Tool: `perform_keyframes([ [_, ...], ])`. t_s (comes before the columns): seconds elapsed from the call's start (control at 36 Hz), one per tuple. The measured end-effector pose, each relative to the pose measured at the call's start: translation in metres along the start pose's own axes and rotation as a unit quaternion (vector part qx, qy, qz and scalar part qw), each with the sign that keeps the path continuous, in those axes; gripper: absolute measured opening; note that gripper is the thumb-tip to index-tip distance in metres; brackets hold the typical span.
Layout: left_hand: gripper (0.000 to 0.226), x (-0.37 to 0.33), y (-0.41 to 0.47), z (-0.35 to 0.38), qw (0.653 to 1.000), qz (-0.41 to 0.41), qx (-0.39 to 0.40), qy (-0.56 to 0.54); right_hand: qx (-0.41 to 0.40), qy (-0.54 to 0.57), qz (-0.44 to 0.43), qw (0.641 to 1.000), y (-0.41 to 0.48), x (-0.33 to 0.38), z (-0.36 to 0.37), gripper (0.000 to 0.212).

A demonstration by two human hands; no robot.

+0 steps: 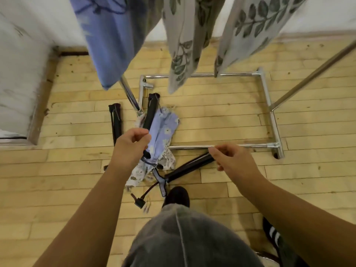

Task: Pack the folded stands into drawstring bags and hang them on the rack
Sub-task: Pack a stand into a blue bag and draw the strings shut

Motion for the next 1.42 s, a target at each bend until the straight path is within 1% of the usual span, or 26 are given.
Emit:
perform_keyframes([
  [0.14, 0.017, 0.054, 0.031, 0.027, 0.997, -0.047, 0.037, 0.044, 0.012, -0.007, 0.018, 1.000, 0.022, -0.037, 0.005, 0.015],
  [0.28, 0.027, 0.084, 0.060, 0.051, 0.987, -0.080, 0.079, 0.118, 0.017, -0.008, 0.027, 0.999, 0.038, -0.059, 0.001, 0.008],
  [0.33, 0.034, 0.093, 0.071, 0.059, 0.981, -0.091, 0.097, 0.139, 0.017, -0.015, 0.034, 0.999, 0.044, -0.069, -0.003, 0.009],
  [0.47, 0.046, 0.113, 0.097, 0.076, 0.954, -0.108, 0.148, 0.237, 0.017, -0.007, 0.052, 0.998, 0.047, -0.090, -0.011, 0.012],
  [0.53, 0.052, 0.121, 0.105, 0.084, 0.944, -0.121, 0.165, 0.260, 0.023, -0.003, 0.061, 0.998, 0.046, -0.096, -0.014, 0.012],
  [0.61, 0.057, 0.131, 0.112, 0.093, 0.936, -0.145, 0.168, 0.272, 0.020, -0.004, 0.077, 0.997, 0.043, -0.105, -0.021, 0.012],
  [0.67, 0.059, 0.137, 0.116, 0.096, 0.924, -0.157, 0.159, 0.309, 0.018, 0.003, 0.086, 0.996, 0.040, -0.110, -0.025, 0.010],
  [0.72, 0.057, 0.141, 0.118, 0.095, 0.910, -0.169, 0.137, 0.353, 0.015, 0.001, 0.089, 0.996, 0.036, -0.113, -0.029, 0.010],
  [0.78, 0.050, 0.141, 0.118, 0.092, 0.907, -0.167, 0.117, 0.370, 0.013, 0.002, 0.091, 0.996, 0.032, -0.115, -0.032, 0.010],
  [0.86, 0.038, 0.130, 0.111, 0.089, 0.915, -0.143, 0.093, 0.366, 0.014, 0.010, 0.094, 0.995, 0.027, -0.115, -0.035, 0.011],
  [0.94, 0.035, 0.114, 0.101, 0.085, 0.925, -0.134, 0.072, 0.349, 0.015, 0.013, 0.094, 0.995, 0.022, -0.111, -0.036, 0.011],
  [1.03, 0.026, 0.098, 0.093, 0.078, 0.937, -0.115, 0.056, 0.325, 0.019, 0.011, 0.091, 0.996, 0.016, -0.106, -0.038, 0.012],
  [1.08, 0.028, 0.085, 0.085, 0.072, 0.948, -0.105, 0.049, 0.296, 0.022, 0.015, 0.089, 0.996, 0.011, -0.099, -0.038, 0.013],
  [1.19, 0.036, 0.038, 0.062, 0.065, 0.965, -0.074, 0.038, 0.248, 0.017, 0.019, 0.069, 0.997, 0.000, -0.081, -0.043, 0.015],
  [1.22, 0.035, 0.026, 0.057, 0.065, 0.967, -0.070, 0.038, 0.241, 0.014, 0.021, 0.061, 0.998, -0.004, -0.076, -0.045, 0.015],
  [1.31, 0.023, -0.001, 0.045, 0.067, 0.970, -0.072, 0.049, 0.227, 0.008, 0.029, 0.045, 0.999, -0.016, -0.059, -0.053, 0.015],
  [1.36, 0.026, -0.016, 0.038, 0.070, 0.973, -0.072, 0.059, 0.210, 0.001, 0.032, 0.036, 0.999, -0.025, -0.048, -0.061, 0.012],
  [1.42, 0.031, -0.034, 0.030, 0.074, 0.972, -0.049, 0.071, 0.220, -0.003, 0.028, 0.028, 0.999, -0.034, -0.036, -0.071, 0.011],
])
Point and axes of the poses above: each hand's wrist, its own y-axis towards the middle knuckle, its own z-axis out of the palm, x = y × z, the point moved 5 cm from there along y, towards the middle knuckle, and after that the axes turned 6 degrees about x, right-handed, at the moved point
